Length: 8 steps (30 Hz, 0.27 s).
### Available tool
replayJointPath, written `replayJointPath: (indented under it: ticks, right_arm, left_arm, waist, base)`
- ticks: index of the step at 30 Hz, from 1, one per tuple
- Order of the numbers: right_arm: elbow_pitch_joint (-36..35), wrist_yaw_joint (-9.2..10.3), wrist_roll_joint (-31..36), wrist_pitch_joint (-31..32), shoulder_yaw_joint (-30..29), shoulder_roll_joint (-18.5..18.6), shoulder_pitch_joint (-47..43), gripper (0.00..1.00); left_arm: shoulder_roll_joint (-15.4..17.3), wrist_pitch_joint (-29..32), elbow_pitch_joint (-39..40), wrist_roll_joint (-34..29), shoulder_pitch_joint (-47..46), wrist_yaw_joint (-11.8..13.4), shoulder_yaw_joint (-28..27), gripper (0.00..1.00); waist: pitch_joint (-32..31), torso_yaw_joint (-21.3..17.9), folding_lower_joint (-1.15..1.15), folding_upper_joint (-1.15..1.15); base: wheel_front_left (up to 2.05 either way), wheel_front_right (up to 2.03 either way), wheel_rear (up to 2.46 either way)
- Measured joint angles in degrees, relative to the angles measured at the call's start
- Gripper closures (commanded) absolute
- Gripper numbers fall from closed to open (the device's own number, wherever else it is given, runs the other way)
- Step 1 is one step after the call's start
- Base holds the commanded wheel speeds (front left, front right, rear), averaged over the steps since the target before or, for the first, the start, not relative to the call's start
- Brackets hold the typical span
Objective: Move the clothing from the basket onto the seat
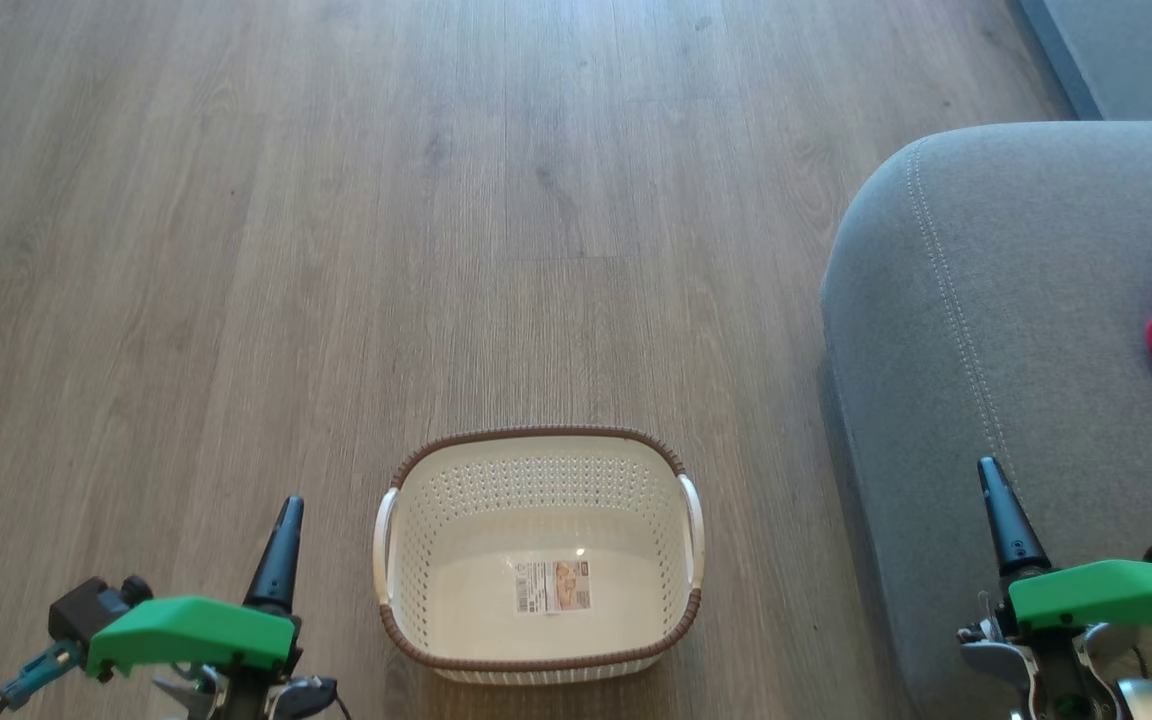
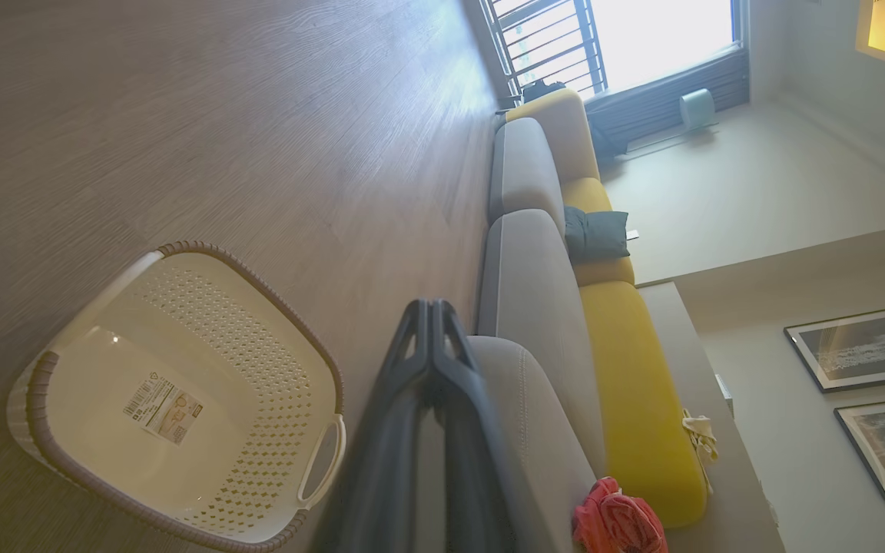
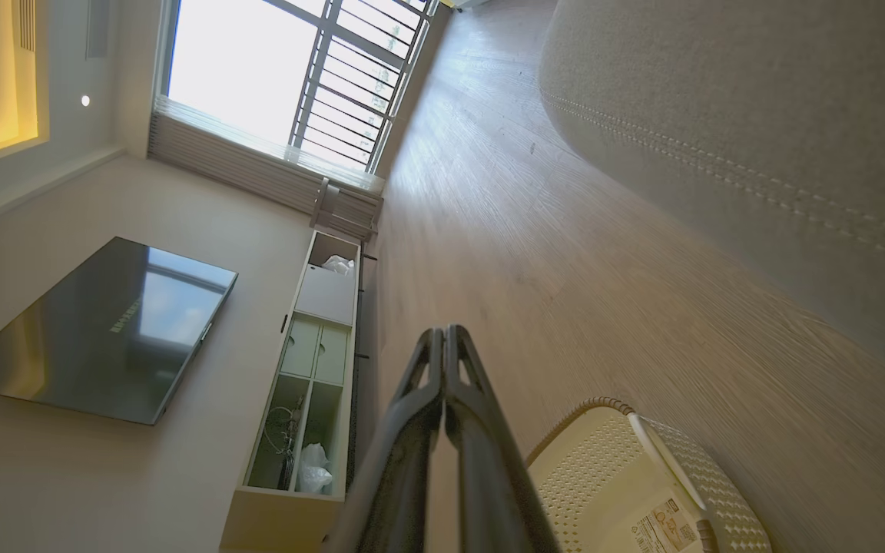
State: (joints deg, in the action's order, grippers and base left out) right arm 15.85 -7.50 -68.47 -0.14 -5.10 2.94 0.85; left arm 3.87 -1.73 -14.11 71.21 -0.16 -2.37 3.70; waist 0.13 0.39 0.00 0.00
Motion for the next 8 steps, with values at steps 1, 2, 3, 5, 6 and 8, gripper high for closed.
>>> replayJointPath:
  ticks: [1,2,3,5,6,8]
  right_arm:
    - [0.0,0.00,-0.6,0.2,0.0,0.0,0.0,1.00]
    - [0.0,0.00,-1.2,0.2,0.0,0.0,0.0,1.00]
    - [0.0,0.00,-1.8,0.5,-0.1,0.0,0.0,1.00]
    - [0.0,0.00,-3.2,0.7,-0.1,0.0,0.0,1.00]
    - [0.0,0.00,-3.8,0.7,-0.2,0.0,0.1,1.00]
    - [0.0,0.00,-4.9,1.2,-0.3,0.0,0.1,1.00]
  left_arm:
    - [0.0,0.1,0.0,0.6,0.0,0.0,-0.1,1.00]
    - [0.0,0.2,-0.1,1.2,0.0,-0.1,-0.1,1.00]
    - [0.0,0.5,-0.1,1.9,0.0,-0.4,-0.2,1.00]
    - [0.0,0.7,-0.2,3.1,0.0,-0.5,-0.3,1.00]
    - [0.0,0.8,-0.2,3.6,-0.1,-0.6,-0.5,1.00]
    - [0.0,1.2,-0.3,4.9,-0.2,-1.0,-0.9,1.00]
  waist:
    - [0.0,0.0,0.00,0.00]
    - [0.0,0.0,0.00,0.00]
    - [0.0,0.0,0.00,0.00]
    - [0.0,-0.1,0.00,0.00]
    - [0.0,-0.1,0.00,0.00]
    - [0.0,-0.1,0.00,0.00]
  base:
    - [0.00,0.00,0.00]
    - [0.00,0.00,0.00]
    - [0.00,0.00,0.00]
    - [0.00,0.00,0.00]
    - [0.00,0.00,0.00]
    - [0.00,0.00,0.00]
